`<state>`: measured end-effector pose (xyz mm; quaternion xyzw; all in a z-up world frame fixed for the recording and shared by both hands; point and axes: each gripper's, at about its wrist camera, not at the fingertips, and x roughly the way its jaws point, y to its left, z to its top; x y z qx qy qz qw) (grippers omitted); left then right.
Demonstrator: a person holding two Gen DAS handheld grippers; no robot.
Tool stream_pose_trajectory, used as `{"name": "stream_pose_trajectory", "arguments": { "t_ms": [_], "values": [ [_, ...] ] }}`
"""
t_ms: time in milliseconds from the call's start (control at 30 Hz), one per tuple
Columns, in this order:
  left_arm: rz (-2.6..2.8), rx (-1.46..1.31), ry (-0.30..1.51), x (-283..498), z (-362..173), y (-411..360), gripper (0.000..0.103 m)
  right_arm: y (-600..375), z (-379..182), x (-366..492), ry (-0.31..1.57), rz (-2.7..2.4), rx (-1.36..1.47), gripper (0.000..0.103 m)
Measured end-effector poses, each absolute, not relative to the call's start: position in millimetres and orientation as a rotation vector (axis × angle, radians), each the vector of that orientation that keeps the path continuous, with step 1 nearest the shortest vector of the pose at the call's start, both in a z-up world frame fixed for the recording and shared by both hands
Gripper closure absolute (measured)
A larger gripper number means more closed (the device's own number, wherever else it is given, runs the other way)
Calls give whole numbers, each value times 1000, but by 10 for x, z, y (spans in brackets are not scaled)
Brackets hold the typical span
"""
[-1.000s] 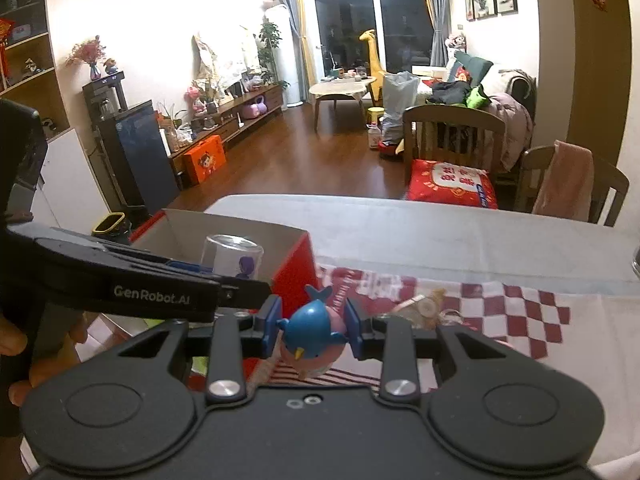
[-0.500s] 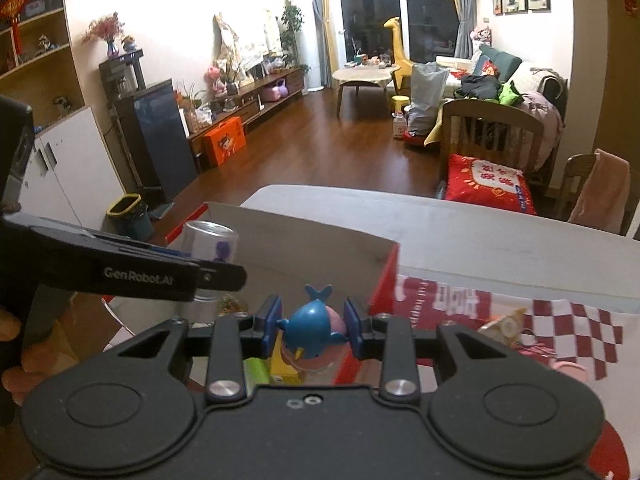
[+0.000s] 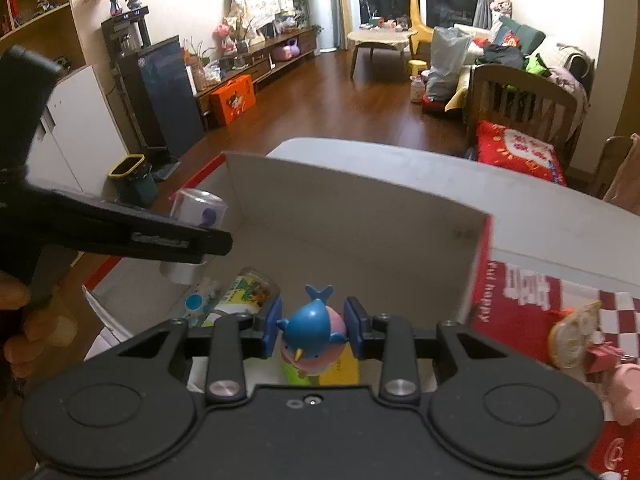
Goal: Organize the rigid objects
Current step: 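Carry tube in left tool into shoebox while right tool carries bird figurine, then open left tool releasing tube in box while right tool releases bird figurine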
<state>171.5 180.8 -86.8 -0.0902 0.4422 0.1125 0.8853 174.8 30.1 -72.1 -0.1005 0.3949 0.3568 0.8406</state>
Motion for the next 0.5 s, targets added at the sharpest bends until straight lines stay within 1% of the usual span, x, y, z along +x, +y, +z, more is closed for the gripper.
{"name": "stream_pose_trajectory", "arguments": {
  "t_ms": [233,500],
  "values": [
    [247,-145,983,1941,-1085,1800,60,471,-881,1736,875,782,-250,70],
    [251,-46,991,2052,-1158,1672,60,536,-1010,1689,904,773,-290,70]
  ]
}}
